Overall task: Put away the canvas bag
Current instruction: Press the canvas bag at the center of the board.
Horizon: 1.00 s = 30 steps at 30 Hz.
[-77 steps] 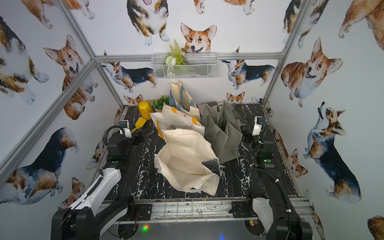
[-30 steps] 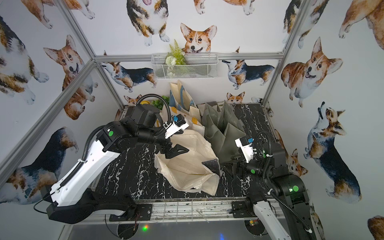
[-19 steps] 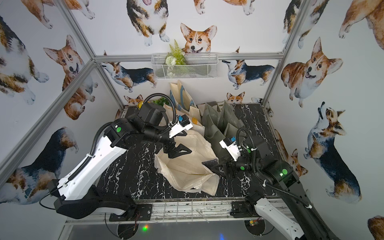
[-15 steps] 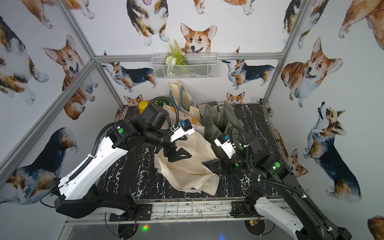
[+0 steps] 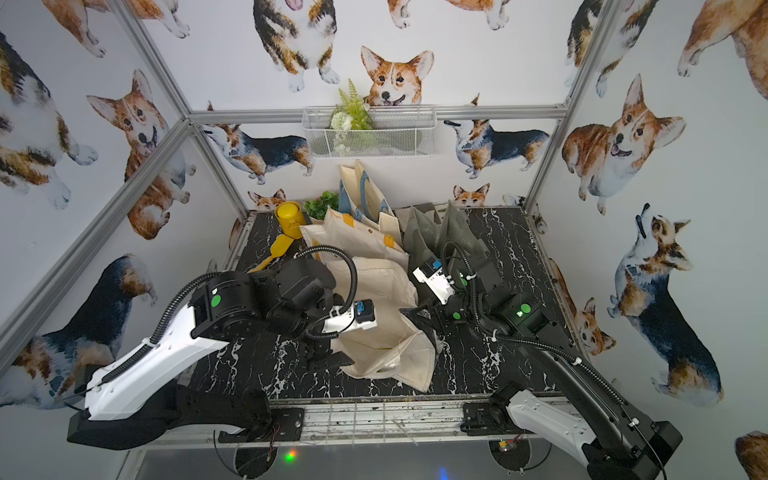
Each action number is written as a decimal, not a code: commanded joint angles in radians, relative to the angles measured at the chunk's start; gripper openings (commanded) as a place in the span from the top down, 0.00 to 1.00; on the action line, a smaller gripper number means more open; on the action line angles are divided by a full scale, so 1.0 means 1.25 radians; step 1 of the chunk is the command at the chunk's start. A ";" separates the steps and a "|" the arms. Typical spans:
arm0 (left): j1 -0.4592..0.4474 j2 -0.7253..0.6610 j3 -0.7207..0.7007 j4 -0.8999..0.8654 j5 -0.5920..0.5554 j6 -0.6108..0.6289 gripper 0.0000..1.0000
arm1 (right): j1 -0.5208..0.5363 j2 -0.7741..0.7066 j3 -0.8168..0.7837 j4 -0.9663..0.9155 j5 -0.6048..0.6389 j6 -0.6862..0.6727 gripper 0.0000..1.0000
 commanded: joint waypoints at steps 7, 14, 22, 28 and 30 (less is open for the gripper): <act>-0.139 -0.015 -0.069 -0.013 -0.191 0.091 0.14 | 0.000 -0.013 -0.002 0.036 -0.035 0.018 0.83; -0.182 -0.034 -0.151 0.045 -0.200 0.106 0.14 | 0.000 -0.043 -0.034 0.079 -0.041 0.063 0.83; -0.179 -0.025 -0.240 0.164 -0.201 0.113 0.41 | 0.000 -0.044 -0.042 0.067 -0.039 0.066 0.80; -0.084 -0.057 -0.277 0.286 -0.165 0.097 0.80 | 0.000 -0.073 -0.049 0.039 -0.025 0.034 0.61; -0.056 -0.059 -0.279 0.313 -0.148 0.094 0.85 | 0.000 -0.088 -0.059 0.039 -0.024 0.023 0.53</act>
